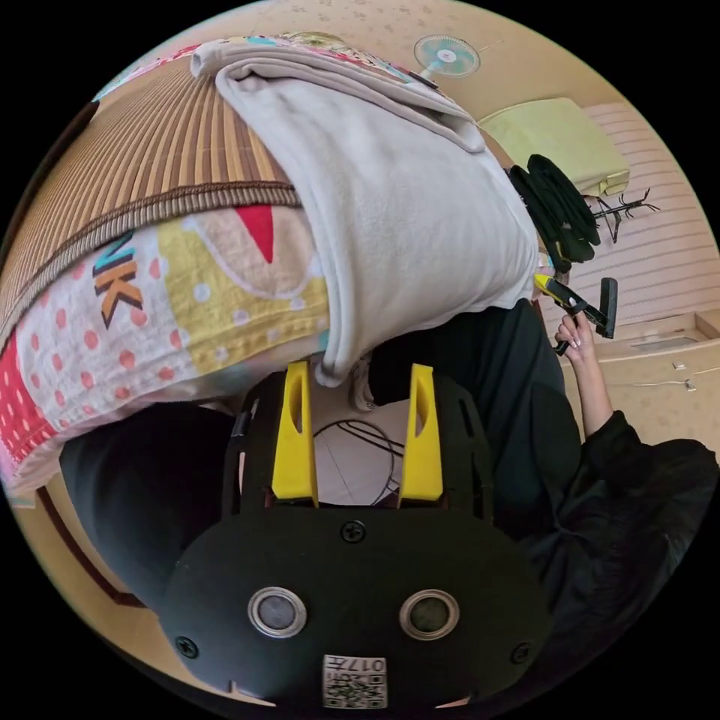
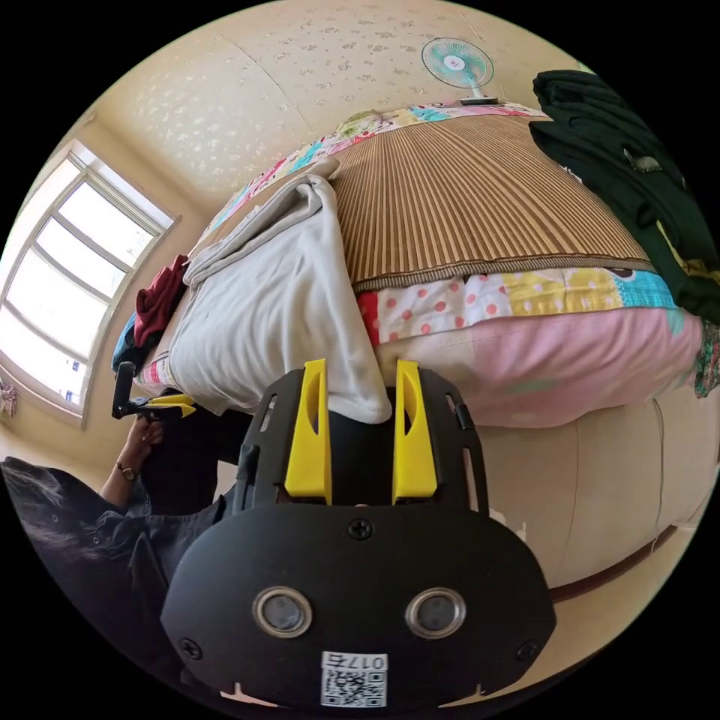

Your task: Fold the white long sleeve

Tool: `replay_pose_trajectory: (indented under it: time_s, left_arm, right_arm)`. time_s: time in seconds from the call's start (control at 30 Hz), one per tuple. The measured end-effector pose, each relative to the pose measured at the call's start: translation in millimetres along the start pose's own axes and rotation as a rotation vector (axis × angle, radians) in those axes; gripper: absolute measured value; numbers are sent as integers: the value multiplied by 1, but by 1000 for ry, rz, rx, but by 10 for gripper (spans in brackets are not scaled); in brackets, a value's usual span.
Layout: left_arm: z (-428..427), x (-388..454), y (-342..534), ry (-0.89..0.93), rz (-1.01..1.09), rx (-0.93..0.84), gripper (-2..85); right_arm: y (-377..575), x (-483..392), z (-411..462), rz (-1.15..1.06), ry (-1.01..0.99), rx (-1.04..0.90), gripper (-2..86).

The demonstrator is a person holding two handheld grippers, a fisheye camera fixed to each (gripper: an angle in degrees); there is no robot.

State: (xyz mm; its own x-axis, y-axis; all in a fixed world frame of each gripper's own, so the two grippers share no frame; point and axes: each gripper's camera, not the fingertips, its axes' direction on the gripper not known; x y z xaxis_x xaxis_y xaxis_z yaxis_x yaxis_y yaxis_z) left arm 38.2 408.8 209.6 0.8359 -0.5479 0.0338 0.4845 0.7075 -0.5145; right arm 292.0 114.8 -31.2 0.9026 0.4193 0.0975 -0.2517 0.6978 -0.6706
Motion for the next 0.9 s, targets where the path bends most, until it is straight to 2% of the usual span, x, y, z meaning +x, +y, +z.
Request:
replay_pose_trajectory:
  time_s: [0.17,0.2,0.27,0.4,0.5,0.57,0.63,0.8,0.9]
  left_arm:
    - [39,-8,-28,-35,27,-226,150]
    - [43,-10,-30,-32,25,-241,143]
    - [49,-13,-34,-46,24,-283,75]
    - [22,-13,-28,43,63,-274,50]
    - [-26,-18,-8,388,118,-185,48]
    - [-75,-31,18,662,142,-30,47]
    - [-117,-40,44,796,173,99,46]
    - [-222,-49,105,895,239,367,46]
    - [-266,-48,118,930,270,496,47]
  right_arm:
    - [-14,21,-15,-10,-70,-54,115]
    - [-14,26,-21,-3,-91,-58,109]
    - [-12,31,-29,8,-105,-57,96]
    - [-4,18,-52,-26,-121,-50,41]
    - [9,24,-95,-7,-273,26,27]
    - [22,36,-129,44,-437,134,25]
    - [39,42,-168,65,-632,250,23]
    - [61,12,-218,-3,-918,397,20]
    - [56,-5,-230,-9,-982,488,21]
